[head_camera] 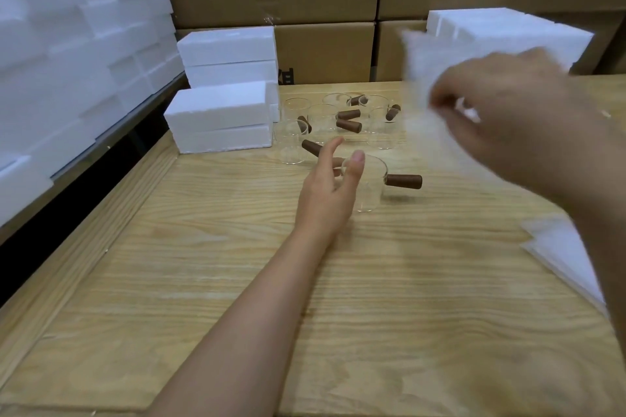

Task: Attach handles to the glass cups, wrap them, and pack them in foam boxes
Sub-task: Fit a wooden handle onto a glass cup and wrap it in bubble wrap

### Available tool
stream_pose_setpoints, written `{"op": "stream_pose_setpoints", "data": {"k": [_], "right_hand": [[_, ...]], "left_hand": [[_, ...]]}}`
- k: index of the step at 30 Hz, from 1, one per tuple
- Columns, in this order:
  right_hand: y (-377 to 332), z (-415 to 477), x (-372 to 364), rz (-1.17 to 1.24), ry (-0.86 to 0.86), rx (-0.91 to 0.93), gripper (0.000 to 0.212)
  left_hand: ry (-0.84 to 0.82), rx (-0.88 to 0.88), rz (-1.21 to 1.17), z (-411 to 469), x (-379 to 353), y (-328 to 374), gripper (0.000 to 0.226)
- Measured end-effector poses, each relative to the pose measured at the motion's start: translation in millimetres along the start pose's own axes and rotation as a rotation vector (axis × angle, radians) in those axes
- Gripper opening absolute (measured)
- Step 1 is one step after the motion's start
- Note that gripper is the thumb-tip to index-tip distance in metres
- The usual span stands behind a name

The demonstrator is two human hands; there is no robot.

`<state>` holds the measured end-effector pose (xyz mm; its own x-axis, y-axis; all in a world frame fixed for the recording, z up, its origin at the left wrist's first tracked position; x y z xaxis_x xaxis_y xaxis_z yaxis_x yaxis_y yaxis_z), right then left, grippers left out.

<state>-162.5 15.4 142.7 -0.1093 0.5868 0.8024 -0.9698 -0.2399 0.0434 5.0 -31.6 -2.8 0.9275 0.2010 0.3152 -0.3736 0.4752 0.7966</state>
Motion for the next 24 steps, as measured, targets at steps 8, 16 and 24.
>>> {"op": "stream_pose_setpoints", "data": {"k": [8,16,24], "right_hand": [[-26,6,-52,0.167,-0.252,0.116,0.019],[-15,11,-55,0.239,-0.010,0.078,0.018],[-5,11,-54,0.343,0.253,0.163,0.015]], "left_hand": [[0.223,-0.110,0.013,-3,5,7,0.070],[0.298,-0.148,0.058,-2,3,2,0.064],[0.294,-0.474,0.262,-2,9,17,0.026]]}}
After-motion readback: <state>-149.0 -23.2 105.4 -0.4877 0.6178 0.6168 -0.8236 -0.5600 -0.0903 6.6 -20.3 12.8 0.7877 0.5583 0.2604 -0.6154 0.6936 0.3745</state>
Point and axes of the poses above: each hand's wrist, its own z-axis towards the middle knuckle, its own x-axis out of the back of the hand, y = z × x, the point moved 1 cm from there along z, towards the middle knuckle, and after that the axes turned 14 degrees about -x, right-handed, at the moved point
